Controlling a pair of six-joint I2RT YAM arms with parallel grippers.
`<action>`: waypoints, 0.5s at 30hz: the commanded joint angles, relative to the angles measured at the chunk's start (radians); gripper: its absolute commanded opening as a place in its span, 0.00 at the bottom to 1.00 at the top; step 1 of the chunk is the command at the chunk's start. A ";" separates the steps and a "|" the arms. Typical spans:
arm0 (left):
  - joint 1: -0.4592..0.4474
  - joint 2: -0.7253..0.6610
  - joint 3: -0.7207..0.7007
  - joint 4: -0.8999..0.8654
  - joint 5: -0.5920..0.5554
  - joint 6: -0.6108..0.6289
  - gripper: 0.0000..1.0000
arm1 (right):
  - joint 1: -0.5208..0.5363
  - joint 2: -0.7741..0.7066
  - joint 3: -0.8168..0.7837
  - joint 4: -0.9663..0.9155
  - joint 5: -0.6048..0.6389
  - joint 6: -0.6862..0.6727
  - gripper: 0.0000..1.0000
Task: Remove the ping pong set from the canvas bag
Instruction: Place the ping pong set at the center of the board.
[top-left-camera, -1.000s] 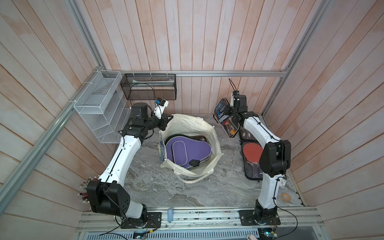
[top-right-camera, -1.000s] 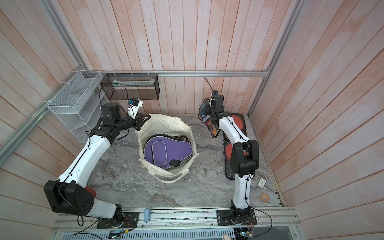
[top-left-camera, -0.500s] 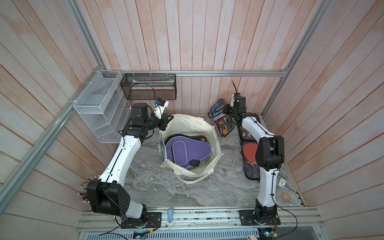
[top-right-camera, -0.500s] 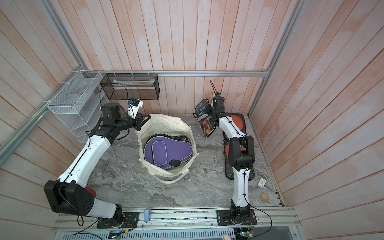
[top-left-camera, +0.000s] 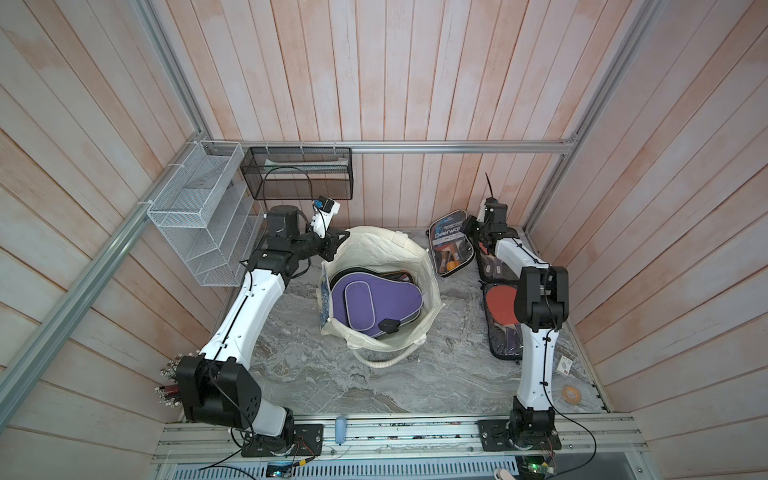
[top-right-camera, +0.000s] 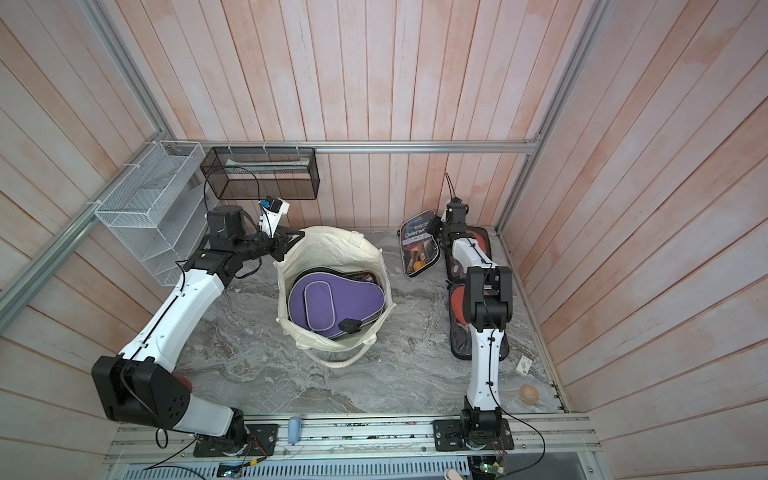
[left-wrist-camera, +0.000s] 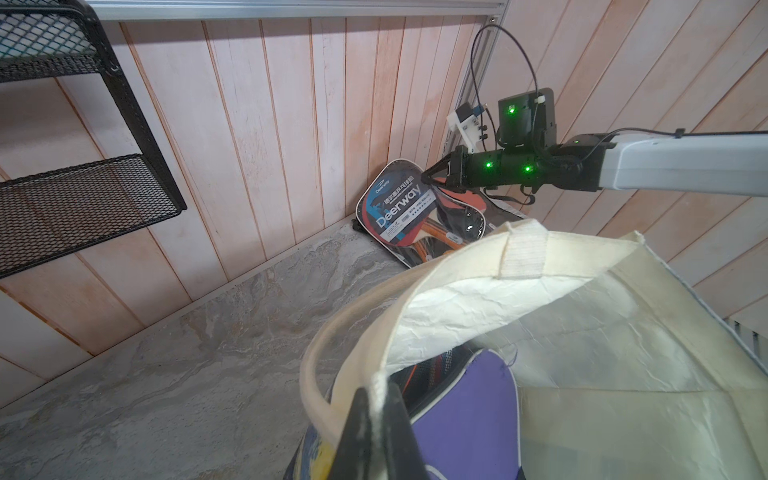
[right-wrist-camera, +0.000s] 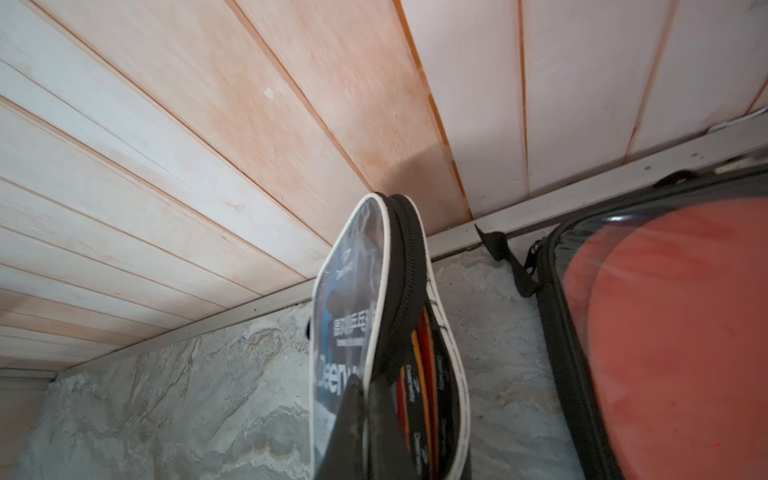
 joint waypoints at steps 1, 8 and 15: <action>-0.013 0.001 0.050 0.100 0.041 -0.008 0.00 | 0.010 0.055 0.058 -0.011 -0.060 -0.030 0.00; -0.018 0.014 0.058 0.098 0.038 -0.007 0.00 | 0.001 0.087 0.067 -0.028 -0.039 -0.040 0.00; -0.021 0.018 0.052 0.095 0.039 -0.009 0.00 | -0.032 0.079 0.032 -0.025 -0.018 -0.033 0.00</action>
